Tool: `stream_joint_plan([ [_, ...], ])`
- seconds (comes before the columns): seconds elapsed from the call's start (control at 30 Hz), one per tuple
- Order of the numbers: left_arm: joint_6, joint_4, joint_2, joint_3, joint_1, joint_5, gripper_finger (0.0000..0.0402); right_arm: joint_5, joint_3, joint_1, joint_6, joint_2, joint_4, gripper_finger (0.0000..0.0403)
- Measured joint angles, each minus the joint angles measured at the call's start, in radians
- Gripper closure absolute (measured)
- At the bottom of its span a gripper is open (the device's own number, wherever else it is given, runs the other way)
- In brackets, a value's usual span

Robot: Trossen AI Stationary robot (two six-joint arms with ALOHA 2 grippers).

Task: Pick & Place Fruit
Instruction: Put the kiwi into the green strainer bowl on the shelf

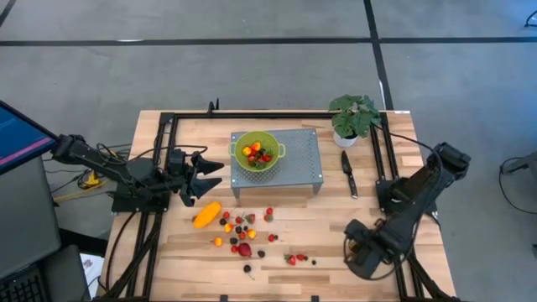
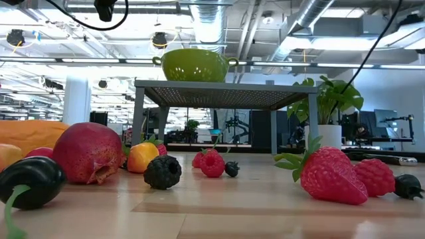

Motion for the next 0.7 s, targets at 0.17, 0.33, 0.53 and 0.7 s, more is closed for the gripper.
stream_joint_plan([
  [0.17,0.0,0.0,0.0,0.0,0.0,0.0,0.0111,0.008,0.0,0.02,0.09,0.001,-0.001,0.0261],
  [0.33,0.0,0.0,0.0,0.0,0.0,0.0,0.0111,0.008,0.0,0.022,0.183,0.009,0.029,0.0192],
  [0.53,0.0,0.0,0.0,0.0,0.0,0.0,0.0111,0.021,-0.007,0.012,0.251,0.021,0.053,0.0131],
  [0.7,0.0,0.0,0.0,0.0,0.0,0.0,0.0111,0.026,-0.046,0.005,0.308,0.024,0.095,0.0117],
])
